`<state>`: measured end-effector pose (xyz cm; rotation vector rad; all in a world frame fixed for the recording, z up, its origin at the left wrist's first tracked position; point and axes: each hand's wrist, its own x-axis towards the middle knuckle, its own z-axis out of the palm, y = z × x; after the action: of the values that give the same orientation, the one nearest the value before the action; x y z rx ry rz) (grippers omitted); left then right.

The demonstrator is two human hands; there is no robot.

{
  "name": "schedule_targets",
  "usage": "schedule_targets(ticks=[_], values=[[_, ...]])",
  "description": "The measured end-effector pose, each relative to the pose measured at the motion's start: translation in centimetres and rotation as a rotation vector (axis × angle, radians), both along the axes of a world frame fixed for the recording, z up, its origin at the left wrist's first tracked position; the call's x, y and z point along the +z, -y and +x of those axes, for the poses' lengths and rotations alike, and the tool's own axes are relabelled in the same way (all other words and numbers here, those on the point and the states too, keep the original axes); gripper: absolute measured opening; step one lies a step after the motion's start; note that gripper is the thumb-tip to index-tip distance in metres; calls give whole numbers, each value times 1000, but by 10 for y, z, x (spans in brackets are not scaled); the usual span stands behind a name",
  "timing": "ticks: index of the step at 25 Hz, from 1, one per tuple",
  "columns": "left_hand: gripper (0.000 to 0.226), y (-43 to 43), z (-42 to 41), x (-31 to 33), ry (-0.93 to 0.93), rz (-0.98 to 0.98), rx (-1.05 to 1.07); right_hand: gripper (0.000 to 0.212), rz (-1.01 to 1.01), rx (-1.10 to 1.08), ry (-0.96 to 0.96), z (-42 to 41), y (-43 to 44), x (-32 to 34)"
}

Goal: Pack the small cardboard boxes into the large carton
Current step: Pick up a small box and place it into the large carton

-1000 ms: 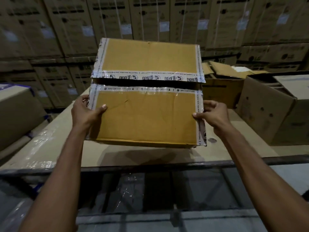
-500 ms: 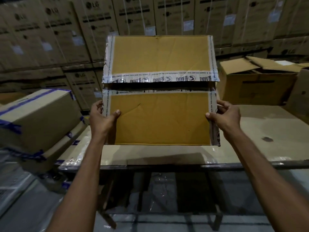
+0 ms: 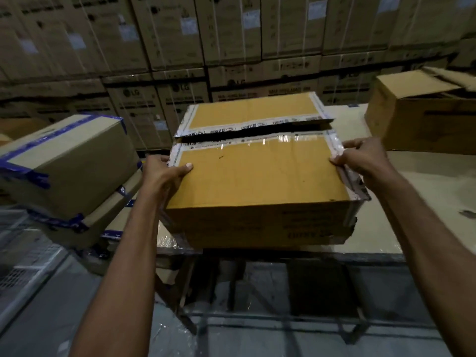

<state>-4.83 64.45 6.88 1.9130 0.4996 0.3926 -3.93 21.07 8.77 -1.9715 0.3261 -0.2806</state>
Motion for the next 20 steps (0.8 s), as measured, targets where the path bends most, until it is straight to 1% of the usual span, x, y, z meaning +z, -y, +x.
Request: schedule_targets(ticks=[2,5,6,7,9,14,18,20], values=[[74,-11,9,-12,-54,-7,10,61,-10,3,-68,13,-13,-15],[88,-23,18,-29,-176,89,-5,48,-63,14,-183,28,-26,-48],[89,-27,21,-37,-200,109,-19,46,-80,20,-219,29,-30,-57],[90,-29,23,-43,-215,115,-33,47,-83,23,-245,31,-33,-65],[89,-33,27,-51,-239,122,-49,53,-80,4,-259,38,-36,-72],[91,-47,50,-49,-263,182,-94,61,-56,-11,-250,50,-45,-67],[90,-60,58,-49,-258,254,-194,58,-24,-38,-280,46,-55,-68],[83,-69,58,-48,-240,224,-249,55,-23,-47,-303,43,-61,-68]])
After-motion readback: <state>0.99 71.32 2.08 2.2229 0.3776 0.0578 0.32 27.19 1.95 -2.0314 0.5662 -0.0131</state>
